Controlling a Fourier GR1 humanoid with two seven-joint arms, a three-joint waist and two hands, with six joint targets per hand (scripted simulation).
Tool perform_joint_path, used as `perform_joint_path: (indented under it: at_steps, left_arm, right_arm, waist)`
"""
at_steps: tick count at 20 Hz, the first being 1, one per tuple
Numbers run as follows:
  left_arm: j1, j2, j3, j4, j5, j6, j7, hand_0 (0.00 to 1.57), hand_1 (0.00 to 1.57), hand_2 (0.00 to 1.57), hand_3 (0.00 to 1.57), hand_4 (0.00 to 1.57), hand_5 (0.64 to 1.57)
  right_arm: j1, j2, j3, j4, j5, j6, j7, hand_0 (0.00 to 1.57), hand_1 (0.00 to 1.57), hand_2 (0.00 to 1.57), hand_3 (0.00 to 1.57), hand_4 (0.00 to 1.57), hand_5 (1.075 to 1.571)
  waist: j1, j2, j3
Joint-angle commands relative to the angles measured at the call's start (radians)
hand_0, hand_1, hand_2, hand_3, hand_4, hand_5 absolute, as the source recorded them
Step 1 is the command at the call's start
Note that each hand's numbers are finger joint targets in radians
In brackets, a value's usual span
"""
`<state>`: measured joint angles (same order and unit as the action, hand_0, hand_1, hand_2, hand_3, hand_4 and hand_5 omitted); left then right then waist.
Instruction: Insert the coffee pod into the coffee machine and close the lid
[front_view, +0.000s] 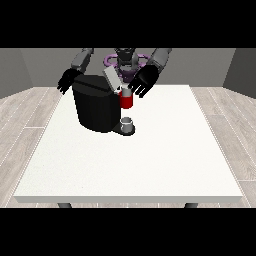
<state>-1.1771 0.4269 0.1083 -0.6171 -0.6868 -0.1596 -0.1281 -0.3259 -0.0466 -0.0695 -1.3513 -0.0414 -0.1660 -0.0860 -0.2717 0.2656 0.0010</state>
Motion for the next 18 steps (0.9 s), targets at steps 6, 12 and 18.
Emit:
perform_joint_path:
  at_steps: [6,12,18]
  left_arm:
    - [0.000,0.014,-0.007,-0.008,-0.023,0.009,-0.030,1.06,1.06,1.12,0.95,0.36,1.571]
    - [0.070,0.007,-0.046,0.022,-0.055,-0.010,-0.093,0.00,0.00,0.00,0.00,0.00,1.571]
    - [0.050,0.036,-0.058,0.011,-0.091,-0.013,-0.071,0.00,0.00,0.00,0.00,0.00,1.571]
  right_arm:
    - [0.009,-0.001,0.004,0.013,-0.007,0.020,-0.025,0.00,0.00,0.00,0.00,0.46,1.571]
    - [0.006,-0.010,0.008,-0.042,0.005,-0.009,0.060,0.00,0.00,0.00,0.00,0.42,1.571]
    - [0.066,0.023,0.037,-0.008,0.024,-0.007,-0.019,0.00,0.00,0.00,0.00,0.34,1.571]
  waist:
    - [0.006,0.004,-0.0006]
    - [-0.003,-0.018,-0.0011]
    - [-0.006,-0.008,-0.0008]
